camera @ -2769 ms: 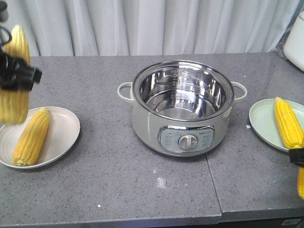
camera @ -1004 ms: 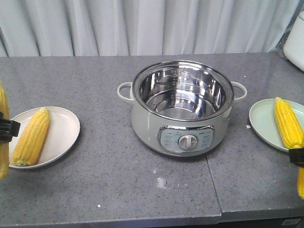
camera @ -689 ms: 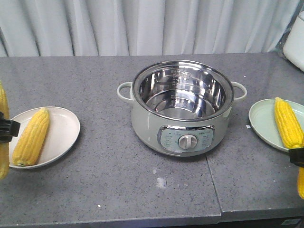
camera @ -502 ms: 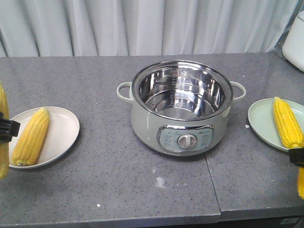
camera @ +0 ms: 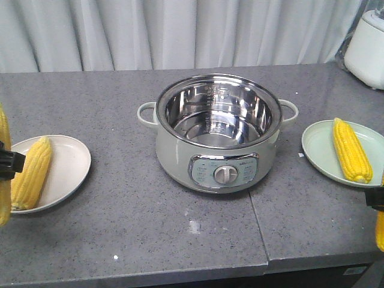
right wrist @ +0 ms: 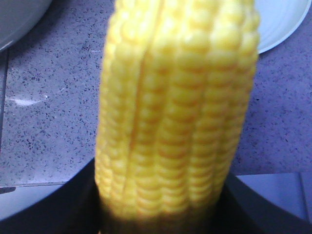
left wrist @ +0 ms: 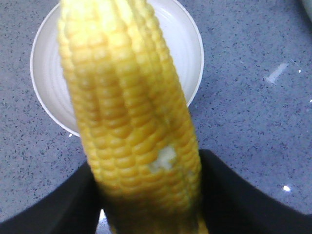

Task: Distribute corn equally
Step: 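Drive the base away from the pot holding cobs in both grippers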

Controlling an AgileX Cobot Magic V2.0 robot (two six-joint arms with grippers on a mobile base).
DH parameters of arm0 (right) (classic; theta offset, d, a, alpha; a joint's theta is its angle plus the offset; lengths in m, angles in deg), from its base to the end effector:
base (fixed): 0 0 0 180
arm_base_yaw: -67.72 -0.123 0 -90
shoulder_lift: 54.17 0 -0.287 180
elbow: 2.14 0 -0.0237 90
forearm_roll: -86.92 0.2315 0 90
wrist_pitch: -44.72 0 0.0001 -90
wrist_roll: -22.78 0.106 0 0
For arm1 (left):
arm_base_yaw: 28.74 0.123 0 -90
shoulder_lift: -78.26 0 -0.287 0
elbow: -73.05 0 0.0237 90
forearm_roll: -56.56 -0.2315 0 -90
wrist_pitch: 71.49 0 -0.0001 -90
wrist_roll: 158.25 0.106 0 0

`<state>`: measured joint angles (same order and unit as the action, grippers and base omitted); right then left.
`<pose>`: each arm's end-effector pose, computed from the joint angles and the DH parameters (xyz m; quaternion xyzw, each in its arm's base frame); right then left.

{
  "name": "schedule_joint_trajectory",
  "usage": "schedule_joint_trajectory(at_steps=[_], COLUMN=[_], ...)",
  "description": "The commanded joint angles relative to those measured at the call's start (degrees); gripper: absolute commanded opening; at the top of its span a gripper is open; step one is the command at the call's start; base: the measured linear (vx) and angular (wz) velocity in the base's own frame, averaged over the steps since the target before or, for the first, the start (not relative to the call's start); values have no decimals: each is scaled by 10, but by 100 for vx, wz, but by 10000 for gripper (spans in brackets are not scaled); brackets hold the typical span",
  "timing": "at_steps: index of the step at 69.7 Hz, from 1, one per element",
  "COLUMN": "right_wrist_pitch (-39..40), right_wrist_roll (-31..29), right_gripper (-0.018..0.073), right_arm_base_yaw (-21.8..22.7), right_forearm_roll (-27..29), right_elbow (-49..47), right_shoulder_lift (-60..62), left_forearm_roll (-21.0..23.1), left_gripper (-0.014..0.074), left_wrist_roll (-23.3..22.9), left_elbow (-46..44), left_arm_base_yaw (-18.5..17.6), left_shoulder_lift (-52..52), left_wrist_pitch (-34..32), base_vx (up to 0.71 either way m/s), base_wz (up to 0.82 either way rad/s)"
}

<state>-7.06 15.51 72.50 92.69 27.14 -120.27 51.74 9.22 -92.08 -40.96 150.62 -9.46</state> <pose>0.1740 -0.0061 0.2986 -0.0021 0.9582 0.0168 0.2857 0.1944 -0.0340 0.3405 0.0066 0.9634 -0.0167 0.2675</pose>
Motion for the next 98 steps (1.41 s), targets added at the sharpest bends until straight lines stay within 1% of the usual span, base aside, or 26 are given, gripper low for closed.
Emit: schedule_joint_trajectory(at_steps=[1, 98], right_wrist_pitch=[24, 24], right_wrist_roll=[0, 0], right_gripper=[194, 194], right_arm_base_yaw=[3, 3], right_forearm_roll=[1, 1], right_elbow=[-14, -14], right_shoulder_lift=[10, 10], left_forearm_roll=[0, 0], left_gripper=[217, 217], left_wrist_roll=[-6, -6], left_elbow=[-15, -15], left_arm_base_yaw=[0, 0], left_shoulder_lift=[-14, -14], left_wrist_pitch=[-25, -25], base_vx=[-2, -1], base_wz=[-8, -18])
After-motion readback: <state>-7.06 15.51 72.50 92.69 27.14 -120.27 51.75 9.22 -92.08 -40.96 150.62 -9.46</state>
